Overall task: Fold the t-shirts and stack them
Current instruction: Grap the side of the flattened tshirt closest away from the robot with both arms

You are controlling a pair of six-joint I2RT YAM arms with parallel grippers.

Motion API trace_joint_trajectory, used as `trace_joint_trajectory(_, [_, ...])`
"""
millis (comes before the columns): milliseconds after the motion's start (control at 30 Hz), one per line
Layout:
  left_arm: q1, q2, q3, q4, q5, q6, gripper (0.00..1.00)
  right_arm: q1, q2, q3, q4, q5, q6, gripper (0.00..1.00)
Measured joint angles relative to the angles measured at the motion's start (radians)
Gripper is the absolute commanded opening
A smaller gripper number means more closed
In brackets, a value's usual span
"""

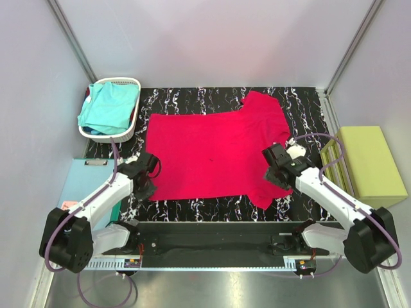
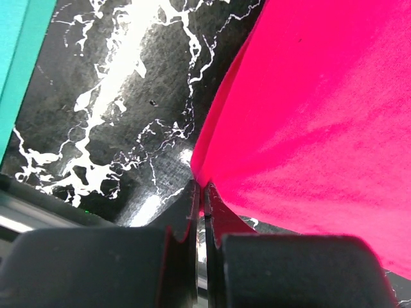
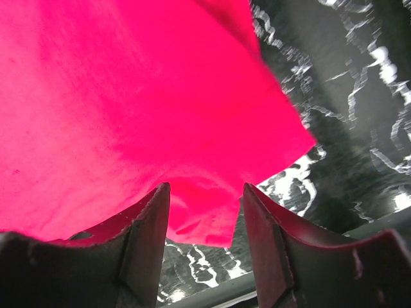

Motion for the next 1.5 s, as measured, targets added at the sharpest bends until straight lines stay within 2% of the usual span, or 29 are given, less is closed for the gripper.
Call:
trace_joint_trajectory(367, [0.002,-0.006,0.003,-0.031,-0.002,0.000,0.00,0.000,0.120,-0.045,0.043,-0.140,0.114,0.53])
trace_joint_trajectory(933, [0.002,0.011,0.003,-0.022,-0.002,0.016,0.00,0.000,-0.039,-0.148,-0.034,-0.169,0.220,0.45])
trace_joint_trajectory(1100, [0.002,0.018,0.003,-0.018,-0.001,0.018,0.00,0.000,-0.043,-0.181,-0.049,-0.168,0.243,0.47])
trace_joint_trajectory(1500, [0.002,0.023,0.003,-0.017,0.006,0.020,0.00,0.000,0.128,-0.171,0.003,-0.125,0.245,0.52])
